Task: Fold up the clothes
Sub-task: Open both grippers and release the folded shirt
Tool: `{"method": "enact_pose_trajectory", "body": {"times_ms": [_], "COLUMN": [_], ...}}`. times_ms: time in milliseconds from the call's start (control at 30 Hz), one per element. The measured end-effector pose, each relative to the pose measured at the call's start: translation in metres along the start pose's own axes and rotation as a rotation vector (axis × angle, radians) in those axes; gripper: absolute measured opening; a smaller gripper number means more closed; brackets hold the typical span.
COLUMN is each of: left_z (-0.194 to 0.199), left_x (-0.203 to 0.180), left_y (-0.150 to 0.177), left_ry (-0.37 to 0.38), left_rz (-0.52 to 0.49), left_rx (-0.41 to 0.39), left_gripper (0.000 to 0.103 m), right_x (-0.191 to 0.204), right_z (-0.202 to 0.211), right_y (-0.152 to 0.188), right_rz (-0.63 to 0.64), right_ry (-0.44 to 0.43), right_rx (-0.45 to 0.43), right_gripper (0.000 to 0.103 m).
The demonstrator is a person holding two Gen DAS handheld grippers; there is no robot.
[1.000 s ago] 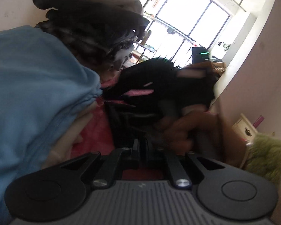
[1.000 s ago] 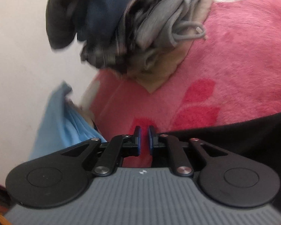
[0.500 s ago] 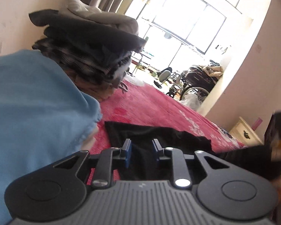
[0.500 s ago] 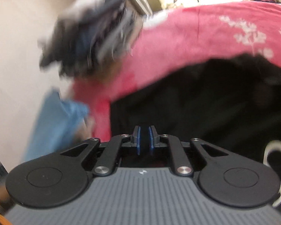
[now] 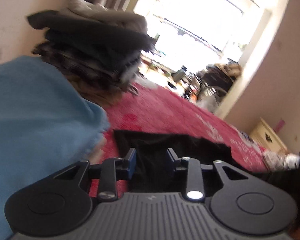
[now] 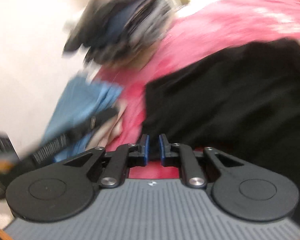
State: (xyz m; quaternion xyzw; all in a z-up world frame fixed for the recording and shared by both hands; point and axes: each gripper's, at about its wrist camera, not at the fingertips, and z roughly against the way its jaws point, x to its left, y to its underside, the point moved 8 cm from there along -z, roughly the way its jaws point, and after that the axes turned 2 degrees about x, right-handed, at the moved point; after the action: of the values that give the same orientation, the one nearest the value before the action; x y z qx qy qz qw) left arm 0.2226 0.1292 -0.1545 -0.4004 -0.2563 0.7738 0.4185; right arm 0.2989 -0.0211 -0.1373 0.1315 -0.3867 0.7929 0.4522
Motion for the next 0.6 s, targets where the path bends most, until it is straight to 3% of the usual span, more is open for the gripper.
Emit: {"method": "enact_pose_trajectory", "body": {"times_ms": [100, 267, 367, 600], "left_z": [-0.026, -0.055, -0.062, -0.063], "left_x": [-0.011, -0.009, -0.004, -0.007], "left_y": [0.005, 0.012, 0.022, 0.029], "left_ry": [0.009, -0.105, -0.132, -0.157], "left_rz": [-0.036, -0.09, -0.088, -0.132], "left_rx": [0.038, 0.066, 0.094, 0.066], "left_gripper": [0.037, 0.037, 0.037, 0.039], "right_x": [-0.048, -0.108, -0.137, -0.181], "right_z": [0.032, 0.033, 0.029, 0.018], "right_y": [-0.034, -0.073, -0.088, -0.108], "right_rz": [-0.154, -0.361, -0.482, -0.709], "right_ry": [0.086, 0.205, 0.216, 0.198], "right_rx": [-0.098, -0.143, -0.163, -0.158], "right_gripper": [0.018, 0.018, 0.019, 0.026]}}
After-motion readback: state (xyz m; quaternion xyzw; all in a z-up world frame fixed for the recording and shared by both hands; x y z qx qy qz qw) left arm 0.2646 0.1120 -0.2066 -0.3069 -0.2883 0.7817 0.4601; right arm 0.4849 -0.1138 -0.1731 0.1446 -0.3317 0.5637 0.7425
